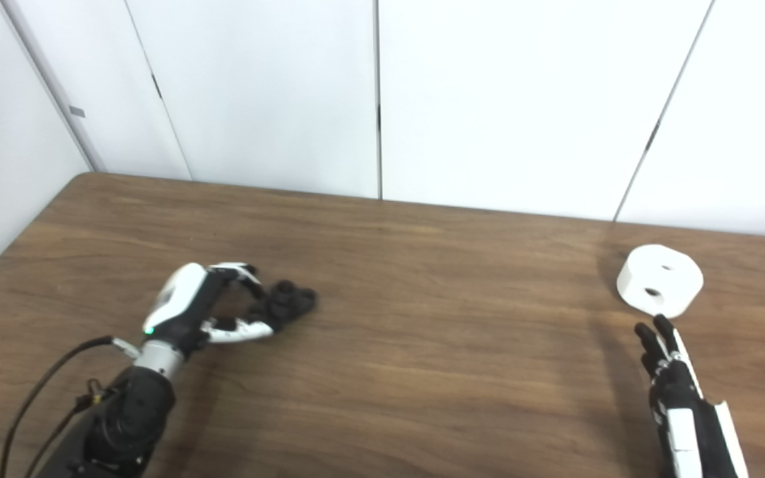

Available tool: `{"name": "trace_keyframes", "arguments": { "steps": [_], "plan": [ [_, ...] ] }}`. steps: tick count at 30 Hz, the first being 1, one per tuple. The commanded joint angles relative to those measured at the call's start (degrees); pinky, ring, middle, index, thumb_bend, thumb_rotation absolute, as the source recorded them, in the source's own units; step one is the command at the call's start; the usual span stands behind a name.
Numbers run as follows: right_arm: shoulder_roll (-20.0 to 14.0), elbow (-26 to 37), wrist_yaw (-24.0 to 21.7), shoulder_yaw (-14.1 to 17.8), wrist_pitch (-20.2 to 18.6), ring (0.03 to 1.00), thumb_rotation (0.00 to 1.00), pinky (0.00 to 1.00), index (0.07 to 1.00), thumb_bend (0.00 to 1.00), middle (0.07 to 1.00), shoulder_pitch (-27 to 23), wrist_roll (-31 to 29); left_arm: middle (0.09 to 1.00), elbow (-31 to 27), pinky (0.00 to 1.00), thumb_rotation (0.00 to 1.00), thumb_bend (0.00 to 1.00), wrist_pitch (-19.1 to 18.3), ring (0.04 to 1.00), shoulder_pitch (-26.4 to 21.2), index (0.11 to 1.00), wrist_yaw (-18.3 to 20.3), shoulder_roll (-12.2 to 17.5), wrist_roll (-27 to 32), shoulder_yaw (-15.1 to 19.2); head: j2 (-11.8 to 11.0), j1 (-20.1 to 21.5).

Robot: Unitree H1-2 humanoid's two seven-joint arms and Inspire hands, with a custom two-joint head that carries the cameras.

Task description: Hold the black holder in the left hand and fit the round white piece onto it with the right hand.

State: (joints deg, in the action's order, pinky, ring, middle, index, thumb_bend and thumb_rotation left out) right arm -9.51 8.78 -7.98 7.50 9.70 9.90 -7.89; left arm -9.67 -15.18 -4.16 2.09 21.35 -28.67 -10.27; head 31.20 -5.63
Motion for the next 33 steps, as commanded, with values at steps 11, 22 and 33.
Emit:
{"name": "trace_keyframes", "arguments": {
  "steps": [11, 22, 33],
  "plan": [
    [3.23, 1.93, 2.15, -1.89, -2.58, 0.995, 0.97, 1.00, 0.966, 0.63, 0.927, 1.83, 1.81, 0.825, -5.91, 0.80, 0.05, 0.51, 4.62, 0.898, 5.27, 0.488, 10.08, -1.82, 1.41, -9.60, 2.33, 3.40],
    [3.86, 4.76, 3.87, -3.09, -5.76, 0.982, 0.99, 1.00, 0.972, 0.60, 0.913, 2.05, 2.74, 0.858, -3.57, 0.95, 0.05, 0.51, 11.92, 0.958, 6.83, 0.488, 9.74, -1.57, -4.77, -14.74, 4.50, 6.55],
    [4.29, 8.53, 6.30, -5.19, -9.77, 0.980, 1.00, 1.00, 0.964, 0.59, 0.905, 2.34, 4.40, 0.870, -2.78, 1.00, 0.06, 0.51, 13.69, 0.966, 7.29, 0.489, 8.62, -1.47, -13.08, -15.44, 7.09, 10.58]
  ]
}}
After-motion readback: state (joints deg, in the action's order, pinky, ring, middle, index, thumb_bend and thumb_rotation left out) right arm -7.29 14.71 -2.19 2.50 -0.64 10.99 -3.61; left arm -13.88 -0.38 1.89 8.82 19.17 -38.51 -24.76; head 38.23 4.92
